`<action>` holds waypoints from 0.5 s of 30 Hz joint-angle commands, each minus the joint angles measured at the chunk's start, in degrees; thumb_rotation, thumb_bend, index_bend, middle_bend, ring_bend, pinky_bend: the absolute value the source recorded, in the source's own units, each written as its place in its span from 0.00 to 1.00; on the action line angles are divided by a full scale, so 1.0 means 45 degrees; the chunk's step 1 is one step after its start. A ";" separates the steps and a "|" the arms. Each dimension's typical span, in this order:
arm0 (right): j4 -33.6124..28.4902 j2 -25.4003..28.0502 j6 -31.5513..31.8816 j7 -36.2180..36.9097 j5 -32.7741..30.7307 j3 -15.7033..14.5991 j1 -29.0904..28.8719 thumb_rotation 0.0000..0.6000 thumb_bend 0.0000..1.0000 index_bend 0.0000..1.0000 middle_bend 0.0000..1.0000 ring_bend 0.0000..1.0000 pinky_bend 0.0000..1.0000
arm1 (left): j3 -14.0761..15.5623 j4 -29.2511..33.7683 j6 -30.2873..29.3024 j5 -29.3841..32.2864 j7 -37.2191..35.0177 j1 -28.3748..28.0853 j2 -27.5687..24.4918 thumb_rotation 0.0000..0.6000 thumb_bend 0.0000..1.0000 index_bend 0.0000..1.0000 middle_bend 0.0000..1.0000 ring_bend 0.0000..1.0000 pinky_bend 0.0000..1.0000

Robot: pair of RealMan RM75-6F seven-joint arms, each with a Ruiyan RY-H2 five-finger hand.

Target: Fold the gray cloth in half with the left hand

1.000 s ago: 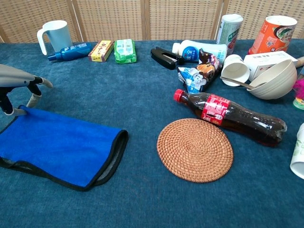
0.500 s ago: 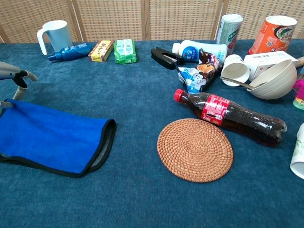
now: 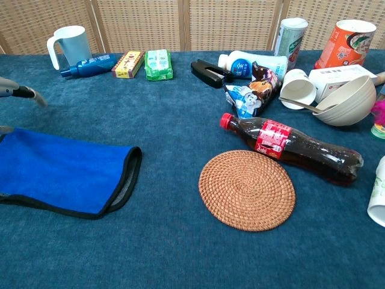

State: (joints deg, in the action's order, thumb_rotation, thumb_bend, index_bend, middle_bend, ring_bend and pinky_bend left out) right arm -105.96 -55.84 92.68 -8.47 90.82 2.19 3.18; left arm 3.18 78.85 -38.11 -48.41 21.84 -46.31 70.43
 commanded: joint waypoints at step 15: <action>0.0015 0.0057 0.0163 0.0113 0.0141 -0.0009 0.0054 1.00 0.00 0.00 0.00 0.00 0.00 | -0.0330 0.1123 -0.2563 -0.2646 -0.1710 0.1484 -0.0882 1.00 0.36 0.00 0.00 0.00 0.00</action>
State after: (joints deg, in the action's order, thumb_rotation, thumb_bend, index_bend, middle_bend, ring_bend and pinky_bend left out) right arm -105.90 -55.58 93.40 -7.95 91.44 2.15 3.42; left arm 2.06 83.67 -48.02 -58.62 15.83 -40.94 66.87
